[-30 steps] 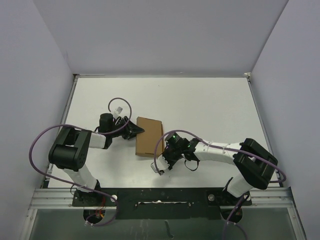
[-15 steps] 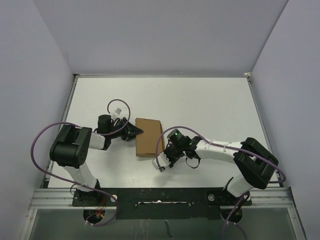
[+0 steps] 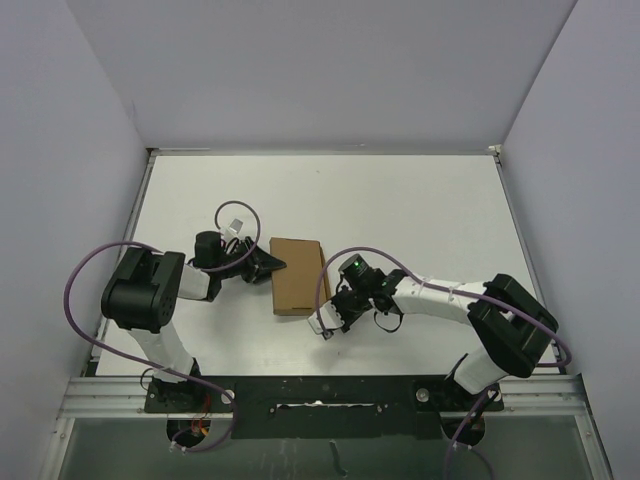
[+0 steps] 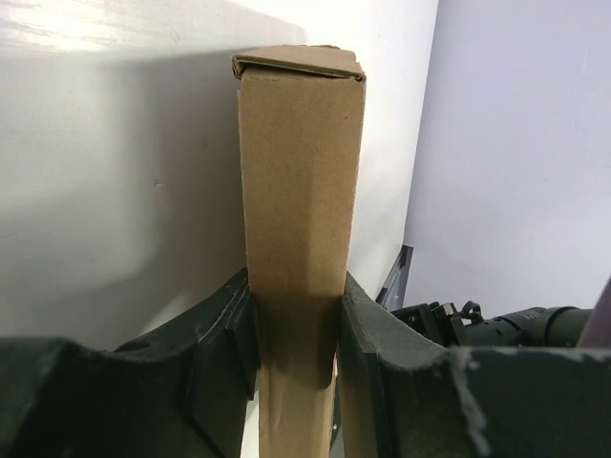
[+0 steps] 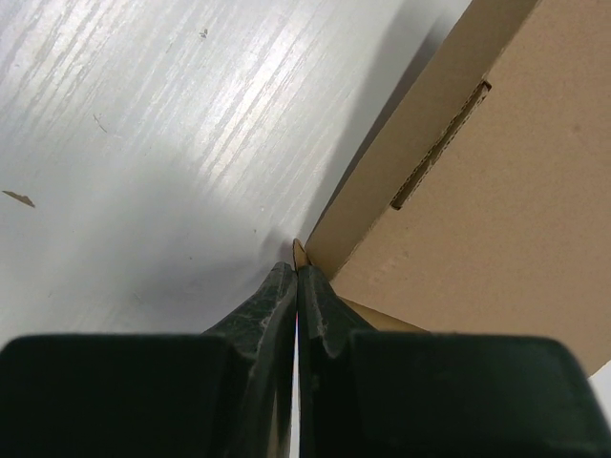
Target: Fold the paper box
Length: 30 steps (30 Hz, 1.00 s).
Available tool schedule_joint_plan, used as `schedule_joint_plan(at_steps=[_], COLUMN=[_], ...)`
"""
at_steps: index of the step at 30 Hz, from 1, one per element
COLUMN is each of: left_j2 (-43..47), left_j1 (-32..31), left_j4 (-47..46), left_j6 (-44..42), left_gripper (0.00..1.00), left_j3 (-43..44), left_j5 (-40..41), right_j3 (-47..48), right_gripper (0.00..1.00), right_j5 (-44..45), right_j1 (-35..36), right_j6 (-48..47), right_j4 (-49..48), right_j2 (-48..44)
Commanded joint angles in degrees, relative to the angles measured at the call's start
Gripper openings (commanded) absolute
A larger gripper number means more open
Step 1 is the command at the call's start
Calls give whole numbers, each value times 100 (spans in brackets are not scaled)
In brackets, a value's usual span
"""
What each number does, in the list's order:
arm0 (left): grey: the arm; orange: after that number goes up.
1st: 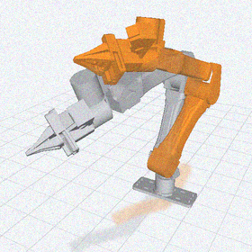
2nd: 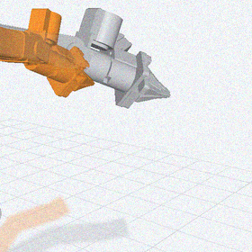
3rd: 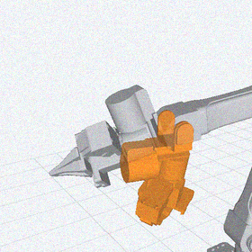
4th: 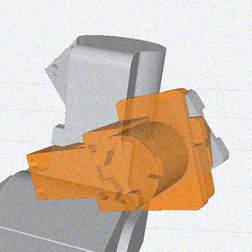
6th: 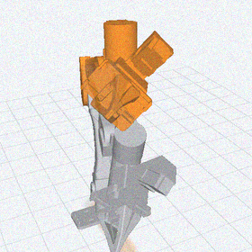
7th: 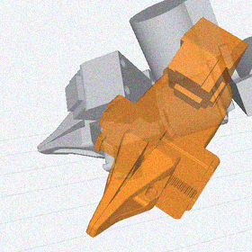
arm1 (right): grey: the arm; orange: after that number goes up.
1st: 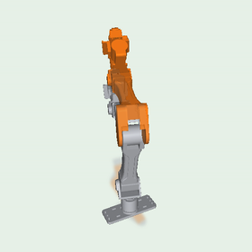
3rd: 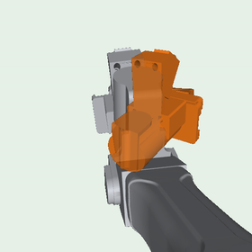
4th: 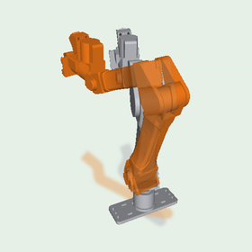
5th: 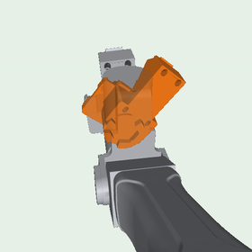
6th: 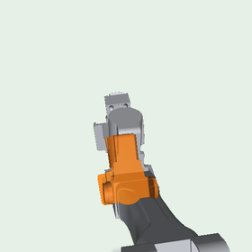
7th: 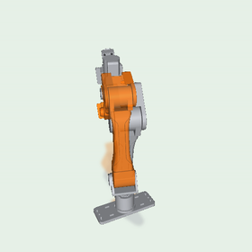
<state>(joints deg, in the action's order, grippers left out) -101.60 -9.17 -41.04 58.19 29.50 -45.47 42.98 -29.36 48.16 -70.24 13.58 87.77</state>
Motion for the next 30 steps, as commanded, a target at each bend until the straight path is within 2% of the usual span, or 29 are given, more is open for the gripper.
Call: schedule_joint_plan(at_steps=[1,30], left_j2=[-169,-301], left_j1=[96,126], left_j4=[-308,-408], left_j6=[-134,105], left_gripper=[0,0], left_j3=[-5,16], left_j5=[-102,-111], right_j3=[105,-147], right_gripper=[0,0], right_j5=[-158,-685], right_j1=[-114,-303], right_j6=[-77,-775], right_j4=[153,349], right_j2=[-53,-223])
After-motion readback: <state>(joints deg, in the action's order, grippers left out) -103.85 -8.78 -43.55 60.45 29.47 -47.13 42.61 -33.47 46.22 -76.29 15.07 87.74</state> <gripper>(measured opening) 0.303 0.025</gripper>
